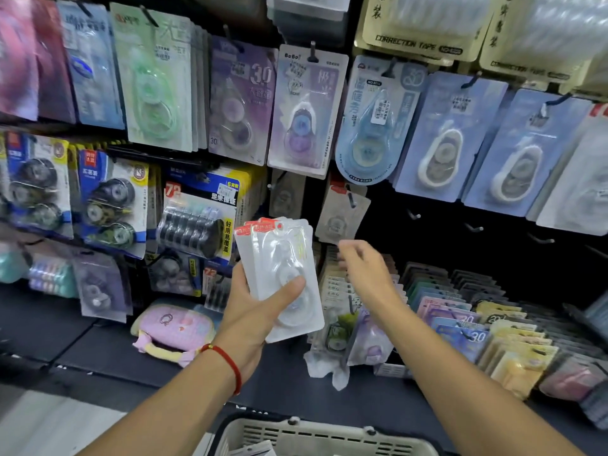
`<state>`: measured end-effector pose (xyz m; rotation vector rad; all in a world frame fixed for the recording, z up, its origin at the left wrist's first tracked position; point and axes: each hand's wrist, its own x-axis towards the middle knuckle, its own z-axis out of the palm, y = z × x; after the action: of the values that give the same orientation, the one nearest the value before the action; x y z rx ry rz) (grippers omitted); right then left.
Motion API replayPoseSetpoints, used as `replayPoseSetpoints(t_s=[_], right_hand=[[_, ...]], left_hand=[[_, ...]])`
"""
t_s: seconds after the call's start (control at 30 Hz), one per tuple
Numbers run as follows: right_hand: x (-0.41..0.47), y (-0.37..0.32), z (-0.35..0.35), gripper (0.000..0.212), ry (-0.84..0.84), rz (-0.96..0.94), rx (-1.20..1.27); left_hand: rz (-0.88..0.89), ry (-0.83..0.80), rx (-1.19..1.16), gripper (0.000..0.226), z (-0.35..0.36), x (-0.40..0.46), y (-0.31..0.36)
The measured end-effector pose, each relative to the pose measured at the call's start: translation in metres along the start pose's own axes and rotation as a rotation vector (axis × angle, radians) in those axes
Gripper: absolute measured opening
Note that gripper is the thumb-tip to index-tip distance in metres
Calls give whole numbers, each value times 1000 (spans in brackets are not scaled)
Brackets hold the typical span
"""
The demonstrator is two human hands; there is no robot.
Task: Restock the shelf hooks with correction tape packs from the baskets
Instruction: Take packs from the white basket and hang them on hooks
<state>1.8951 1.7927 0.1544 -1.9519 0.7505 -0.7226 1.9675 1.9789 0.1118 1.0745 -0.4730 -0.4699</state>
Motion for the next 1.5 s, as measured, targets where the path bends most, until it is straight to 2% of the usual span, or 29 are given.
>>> replayPoseSetpoints(t_s=[0.07, 0.17, 0.27, 0.4, 0.47, 0.53, 0.63, 0.77, 1.03, 1.13, 1.23, 1.3, 1.4, 1.5], right_hand=[[-39, -3, -4, 39, -135, -113, 99], [-83, -2, -9, 38, -247, -217, 50], [-99, 4, -10, 37, -209, -165, 71], [-95, 9, -11, 21, -199, -37, 284], [-89, 11, -14, 21, -160, -18, 354], [-83, 14, -20, 21, -101, -48, 381], [-71, 21, -28, 15, -21, -111, 312], [-60, 22, -31, 16, 6, -91, 343], [-52, 17, -29, 29, 28, -117, 451], [-47, 20, -26, 40, -16, -34, 392], [-46, 35, -25, 52, -32, 166, 149], [-52, 42, -24, 45, -79, 225, 83], [-65, 37, -20, 21, -213, 106, 168], [-78, 25, -11, 20, -299, -28, 192]], left_hand=[[10, -8, 30, 80, 3, 0, 0], [2, -22, 52, 88, 8, -3, -3], [-31, -33, 41, 103, 16, -7, -3], [-50, -45, 19, 112, 21, -8, -2], [-57, -43, 28, 104, 19, -7, -3], [-38, 2, 36, 86, 14, -4, -5], [0, 112, 74, 72, 6, 0, -7], [37, 162, 89, 75, -3, 4, -7], [73, 137, 88, 75, -6, 4, -4], [92, 145, 103, 74, -6, 4, -4], [91, 128, 125, 71, -8, 5, -7], [76, 100, 134, 68, -9, 6, -9], [51, 42, 140, 64, -7, 6, -13], [13, -35, 132, 76, -2, 4, -17]])
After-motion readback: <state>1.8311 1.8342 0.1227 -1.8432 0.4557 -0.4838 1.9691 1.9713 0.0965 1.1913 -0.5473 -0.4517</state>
